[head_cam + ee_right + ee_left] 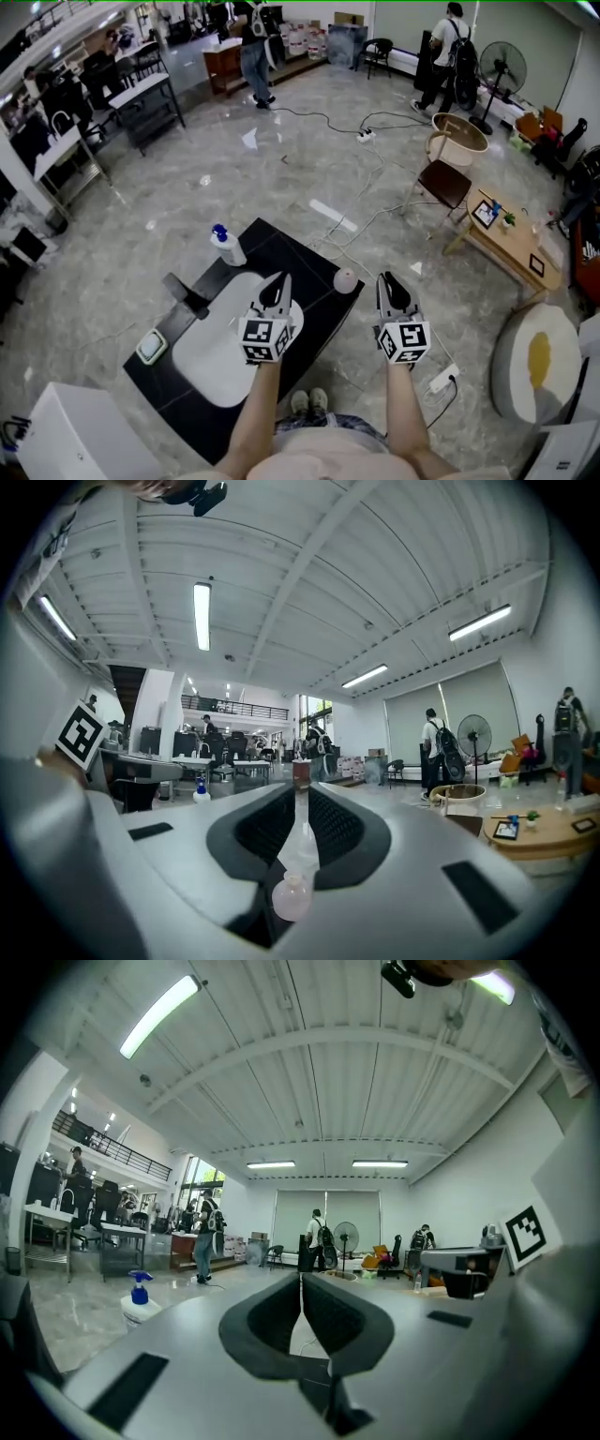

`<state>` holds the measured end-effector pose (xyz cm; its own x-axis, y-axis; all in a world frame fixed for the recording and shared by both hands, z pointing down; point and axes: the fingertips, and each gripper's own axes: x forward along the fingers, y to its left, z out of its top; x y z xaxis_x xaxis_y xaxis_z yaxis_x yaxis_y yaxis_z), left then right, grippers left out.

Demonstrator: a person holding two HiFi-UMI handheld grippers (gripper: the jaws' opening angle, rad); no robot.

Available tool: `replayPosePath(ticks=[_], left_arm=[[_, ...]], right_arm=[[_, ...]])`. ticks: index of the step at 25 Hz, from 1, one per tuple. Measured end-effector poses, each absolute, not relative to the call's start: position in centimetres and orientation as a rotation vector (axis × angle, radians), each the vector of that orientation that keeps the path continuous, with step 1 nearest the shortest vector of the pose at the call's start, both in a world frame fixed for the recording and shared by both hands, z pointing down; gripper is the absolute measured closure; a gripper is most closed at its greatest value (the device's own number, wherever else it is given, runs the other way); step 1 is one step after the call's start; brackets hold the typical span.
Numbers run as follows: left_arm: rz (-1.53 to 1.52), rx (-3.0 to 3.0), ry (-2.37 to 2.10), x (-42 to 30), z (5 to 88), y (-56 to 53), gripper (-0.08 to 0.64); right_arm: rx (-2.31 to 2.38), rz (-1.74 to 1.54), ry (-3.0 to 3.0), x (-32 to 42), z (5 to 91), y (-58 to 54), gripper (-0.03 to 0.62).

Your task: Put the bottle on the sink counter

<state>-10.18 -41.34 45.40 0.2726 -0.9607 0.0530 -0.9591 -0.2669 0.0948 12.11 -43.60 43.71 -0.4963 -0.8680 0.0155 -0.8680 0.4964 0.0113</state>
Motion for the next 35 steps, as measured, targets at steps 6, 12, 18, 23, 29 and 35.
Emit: replayPosePath(ticks=[6, 12, 18, 23, 29, 35], left_arm=[[-0.048, 2.419, -1.848, -10.7, 43.9, -38.7, 0.529], [-0.058, 2.42, -1.865, -11.6, 42.6, -37.5, 0.532], [-0.052, 2.423, -1.856, -11.3, 42.7, -36.6, 0.532], [-0.052, 2.426, -1.846, -11.1, 42.8, -36.4, 0.532], [-0.055, 2.428, -1.837, -10.9, 43.1, -36.5, 0.532], [-0.052, 2.427, -1.822, -10.9, 43.3, -36.7, 0.532]], right_arm=[[1.603, -0.042, -2.685, 13.0, 42.1, -41.1, 0.562], [1.637, -0.068, -2.674, 14.0, 41.2, -39.7, 0.575], [1.674, -0.041, -2.66, 14.8, 41.1, -38.9, 0.577], [1.682, -0.051, -2.632, 14.9, 41.1, -38.5, 0.577], [1.695, -0.046, -2.617, 15.5, 41.4, -38.5, 0.577], [1.714, -0.04, -2.595, 15.7, 41.5, -38.5, 0.577]])
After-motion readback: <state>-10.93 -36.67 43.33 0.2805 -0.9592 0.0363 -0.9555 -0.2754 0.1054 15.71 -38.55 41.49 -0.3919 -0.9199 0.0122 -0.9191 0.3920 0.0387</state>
